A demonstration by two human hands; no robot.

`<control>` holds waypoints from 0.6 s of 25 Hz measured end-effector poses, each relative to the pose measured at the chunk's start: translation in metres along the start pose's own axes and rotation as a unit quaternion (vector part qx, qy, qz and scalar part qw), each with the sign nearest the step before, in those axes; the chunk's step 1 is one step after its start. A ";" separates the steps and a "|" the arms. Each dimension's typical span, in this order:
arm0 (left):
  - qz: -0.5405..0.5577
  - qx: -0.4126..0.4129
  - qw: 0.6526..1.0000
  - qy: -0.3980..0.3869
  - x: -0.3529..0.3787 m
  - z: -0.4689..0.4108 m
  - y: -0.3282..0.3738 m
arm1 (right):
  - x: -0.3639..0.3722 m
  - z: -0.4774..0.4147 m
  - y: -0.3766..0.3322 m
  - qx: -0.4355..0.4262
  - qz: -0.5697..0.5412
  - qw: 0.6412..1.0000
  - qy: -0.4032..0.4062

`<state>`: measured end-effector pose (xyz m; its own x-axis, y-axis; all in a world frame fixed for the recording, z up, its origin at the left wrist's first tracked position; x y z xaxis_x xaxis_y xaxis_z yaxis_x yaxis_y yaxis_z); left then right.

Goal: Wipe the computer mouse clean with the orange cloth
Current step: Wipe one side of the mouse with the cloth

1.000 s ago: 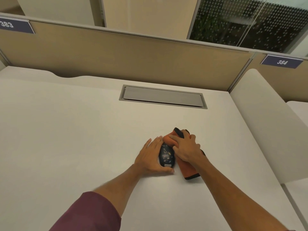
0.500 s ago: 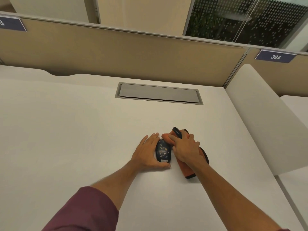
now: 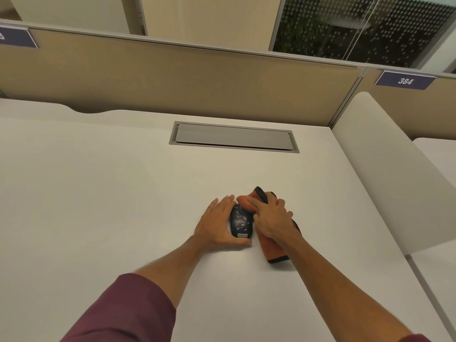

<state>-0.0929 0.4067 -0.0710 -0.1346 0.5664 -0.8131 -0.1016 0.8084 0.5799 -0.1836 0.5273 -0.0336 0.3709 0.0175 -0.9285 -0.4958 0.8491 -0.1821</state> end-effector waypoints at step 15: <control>-0.028 -0.003 1.000 -0.013 0.008 -0.002 -0.006 | 0.007 0.031 0.034 -0.016 -0.077 0.996 0.047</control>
<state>-0.0954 0.4062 -0.0807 -0.1036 0.5240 -0.8454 -0.1136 0.8381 0.5335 -0.1740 0.5729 -0.0363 0.3702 -0.1632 -0.9145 -0.4635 0.8207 -0.3341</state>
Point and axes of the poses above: each hand's wrist, its own z-axis away from the middle knuckle, its own x-axis out of the palm, y = z × x, the point moved 7 cm from there along -z, towards the middle knuckle, and after that the axes turned 2 degrees about -y, right-handed, at the moved point
